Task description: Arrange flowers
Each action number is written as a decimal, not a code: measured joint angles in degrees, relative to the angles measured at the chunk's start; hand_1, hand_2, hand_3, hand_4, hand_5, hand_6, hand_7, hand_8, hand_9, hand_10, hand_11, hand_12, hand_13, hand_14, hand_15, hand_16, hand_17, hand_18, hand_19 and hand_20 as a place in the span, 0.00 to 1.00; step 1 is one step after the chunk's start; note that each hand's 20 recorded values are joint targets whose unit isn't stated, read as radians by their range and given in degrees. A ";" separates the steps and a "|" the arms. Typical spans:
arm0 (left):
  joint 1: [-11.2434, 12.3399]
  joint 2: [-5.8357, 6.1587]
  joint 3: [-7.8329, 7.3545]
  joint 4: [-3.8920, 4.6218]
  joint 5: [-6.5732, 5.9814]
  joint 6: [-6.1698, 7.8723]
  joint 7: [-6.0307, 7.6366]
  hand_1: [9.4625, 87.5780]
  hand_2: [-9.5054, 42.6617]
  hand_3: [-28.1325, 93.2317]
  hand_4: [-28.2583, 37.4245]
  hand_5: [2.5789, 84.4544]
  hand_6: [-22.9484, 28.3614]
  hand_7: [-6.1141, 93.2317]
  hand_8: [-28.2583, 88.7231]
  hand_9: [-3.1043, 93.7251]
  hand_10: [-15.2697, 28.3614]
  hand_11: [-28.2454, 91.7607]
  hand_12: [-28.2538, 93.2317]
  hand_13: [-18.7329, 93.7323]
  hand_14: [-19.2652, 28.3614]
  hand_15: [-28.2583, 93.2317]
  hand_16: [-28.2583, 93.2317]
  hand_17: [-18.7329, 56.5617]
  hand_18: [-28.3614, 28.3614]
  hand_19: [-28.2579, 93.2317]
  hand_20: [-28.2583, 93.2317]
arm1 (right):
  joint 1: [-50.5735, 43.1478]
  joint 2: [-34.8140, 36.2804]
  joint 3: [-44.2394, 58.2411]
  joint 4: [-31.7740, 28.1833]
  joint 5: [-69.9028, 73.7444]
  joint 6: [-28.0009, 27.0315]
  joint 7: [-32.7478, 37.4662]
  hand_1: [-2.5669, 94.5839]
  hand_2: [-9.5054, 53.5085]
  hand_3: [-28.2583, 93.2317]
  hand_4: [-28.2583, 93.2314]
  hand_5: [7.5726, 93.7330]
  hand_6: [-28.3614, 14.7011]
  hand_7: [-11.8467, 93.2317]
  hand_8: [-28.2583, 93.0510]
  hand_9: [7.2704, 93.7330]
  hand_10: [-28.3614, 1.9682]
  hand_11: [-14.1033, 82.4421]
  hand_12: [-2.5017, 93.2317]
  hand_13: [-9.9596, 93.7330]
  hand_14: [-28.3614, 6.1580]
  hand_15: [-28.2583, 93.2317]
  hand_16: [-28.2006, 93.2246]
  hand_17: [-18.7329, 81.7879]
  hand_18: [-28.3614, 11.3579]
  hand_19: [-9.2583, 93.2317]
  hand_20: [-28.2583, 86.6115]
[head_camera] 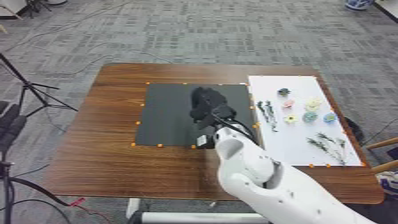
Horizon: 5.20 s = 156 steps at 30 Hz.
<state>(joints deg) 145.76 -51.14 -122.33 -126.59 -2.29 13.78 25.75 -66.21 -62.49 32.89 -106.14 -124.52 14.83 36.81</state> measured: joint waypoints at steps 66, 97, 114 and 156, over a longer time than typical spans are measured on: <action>-8.12 3.43 9.33 2.75 0.70 -0.63 -1.10 0.14 0.54 0.78 0.00 0.40 0.60 0.14 0.19 0.35 0.66 0.33 0.34 0.36 0.67 0.41 0.21 0.22 0.65 0.39 0.32 | 14.49 -13.49 -21.34 23.36 -4.78 -1.82 -5.91 0.61 0.00 0.87 0.04 0.62 0.66 0.80 0.36 0.94 0.71 0.36 0.57 0.87 0.69 0.69 0.67 0.67 0.13 1.00 0.60; -7.55 3.14 8.65 2.50 0.69 -0.40 -0.67 0.16 0.51 0.78 0.00 0.40 0.60 0.14 0.19 0.35 0.66 0.34 0.34 0.36 0.68 0.43 0.21 0.21 0.66 0.40 0.32 | 12.66 -13.81 -19.01 21.60 -7.27 -7.77 1.91 0.35 0.00 0.85 0.02 0.61 0.48 0.79 0.08 0.84 0.46 0.55 0.34 0.82 0.51 0.75 0.56 0.64 0.04 1.00 0.58; -6.99 2.50 7.83 2.39 0.64 -0.22 -0.66 0.15 0.54 0.77 0.00 0.40 0.60 0.14 0.19 0.35 0.66 0.34 0.34 0.36 0.68 0.43 0.21 0.21 0.67 0.40 0.32 | 5.14 -12.32 -7.73 14.50 -6.51 -7.37 0.93 0.29 0.00 0.81 0.05 0.64 0.46 0.41 0.16 0.78 0.32 0.39 0.24 0.79 0.44 0.73 0.50 0.61 0.01 1.00 0.55; -6.41 3.29 3.54 0.66 4.39 0.53 0.48 0.14 0.57 0.75 0.00 0.39 0.58 0.12 0.19 0.33 0.63 0.30 0.32 0.33 0.62 0.36 0.21 0.22 0.64 0.38 0.32 | -31.15 16.39 44.43 -14.56 -5.53 -25.54 12.86 0.42 0.00 0.84 0.00 0.64 0.36 0.20 0.18 0.62 0.19 0.27 0.19 0.70 0.36 0.74 0.44 0.53 0.00 0.97 0.54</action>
<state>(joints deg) 139.34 -47.85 -118.79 -125.93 2.10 14.31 26.24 -97.36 -46.09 77.32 -120.70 -130.04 -10.70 49.67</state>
